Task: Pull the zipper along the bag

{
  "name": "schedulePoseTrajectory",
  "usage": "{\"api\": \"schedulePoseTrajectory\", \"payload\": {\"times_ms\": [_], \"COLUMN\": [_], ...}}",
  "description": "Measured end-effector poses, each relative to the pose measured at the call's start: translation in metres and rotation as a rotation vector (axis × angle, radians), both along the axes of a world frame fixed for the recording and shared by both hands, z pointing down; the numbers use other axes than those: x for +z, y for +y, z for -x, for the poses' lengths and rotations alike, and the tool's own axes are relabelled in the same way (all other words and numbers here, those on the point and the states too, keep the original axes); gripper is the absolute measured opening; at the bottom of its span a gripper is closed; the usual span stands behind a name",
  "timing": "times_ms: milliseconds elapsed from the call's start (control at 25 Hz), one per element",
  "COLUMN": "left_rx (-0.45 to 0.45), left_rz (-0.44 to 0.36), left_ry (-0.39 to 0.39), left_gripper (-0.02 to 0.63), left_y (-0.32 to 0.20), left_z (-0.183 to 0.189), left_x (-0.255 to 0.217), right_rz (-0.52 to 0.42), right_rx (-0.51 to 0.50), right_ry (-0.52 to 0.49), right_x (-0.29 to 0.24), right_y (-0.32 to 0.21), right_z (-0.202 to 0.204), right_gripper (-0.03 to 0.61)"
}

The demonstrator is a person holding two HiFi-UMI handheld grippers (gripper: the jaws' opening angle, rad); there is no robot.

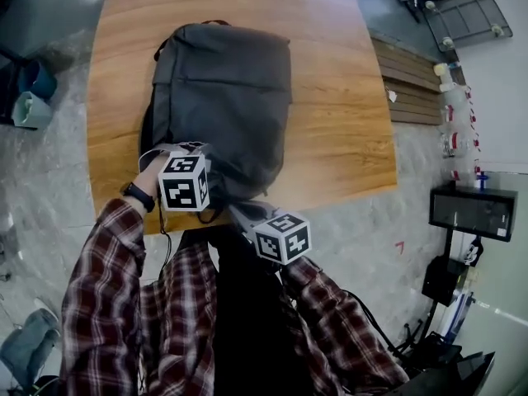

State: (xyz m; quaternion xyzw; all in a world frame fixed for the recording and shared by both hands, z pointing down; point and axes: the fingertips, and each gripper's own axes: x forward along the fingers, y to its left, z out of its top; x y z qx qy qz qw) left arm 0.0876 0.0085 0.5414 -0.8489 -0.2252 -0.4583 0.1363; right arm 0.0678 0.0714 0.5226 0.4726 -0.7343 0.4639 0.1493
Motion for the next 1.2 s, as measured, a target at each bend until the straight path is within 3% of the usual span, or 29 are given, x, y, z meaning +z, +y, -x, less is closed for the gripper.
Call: {"api": "schedulePoseTrajectory", "payload": {"times_ms": [160,240,320,440,520,600,680,840,1000,1200], "left_rx": [-0.053,-0.195,-0.46,-0.836,-0.991,-1.083,-1.099,-1.031,-1.034,-1.009], "left_rz": [-0.147,-0.162,-0.066,0.23,0.369,0.385,0.334,0.199,0.23,0.254], "left_ry": [0.029,0.041,0.032,-0.037,-0.076,-0.11,-0.141,-0.15,-0.16,-0.169], "left_gripper": [0.13,0.129,0.129,0.129,0.129,0.127,0.127,0.12,0.101,0.086], "left_y": [-0.03,-0.051,-0.072,-0.076,-0.069,-0.068,-0.069,-0.071,-0.074,-0.074], "left_z": [0.028,0.053,0.084,0.119,0.126,0.13,0.133,0.129,0.132,0.131], "left_x": [-0.014,-0.027,-0.039,-0.044,-0.036,-0.021,-0.007,0.01,0.017,0.017], "right_rz": [-0.034,-0.041,-0.043,-0.05,-0.057,-0.051,-0.041,-0.027,-0.051,-0.086], "right_rx": [-0.051,-0.079,-0.093,-0.109,-0.119,-0.128,-0.138,-0.149,-0.193,-0.343], "right_ry": [0.011,0.025,0.023,0.025,0.04,0.063,0.107,0.176,0.202,0.239], "right_x": [-0.002,-0.002,-0.001,0.0,0.001,0.005,0.013,0.023,0.018,0.01], "right_y": [-0.029,-0.045,-0.06,-0.077,-0.083,-0.085,-0.084,-0.074,-0.062,-0.049], "right_z": [0.026,0.049,0.071,0.101,0.115,0.125,0.127,0.116,0.094,0.057], "right_gripper": [0.017,0.017,0.017,0.017,0.017,0.017,0.017,0.017,0.017,0.015]}}
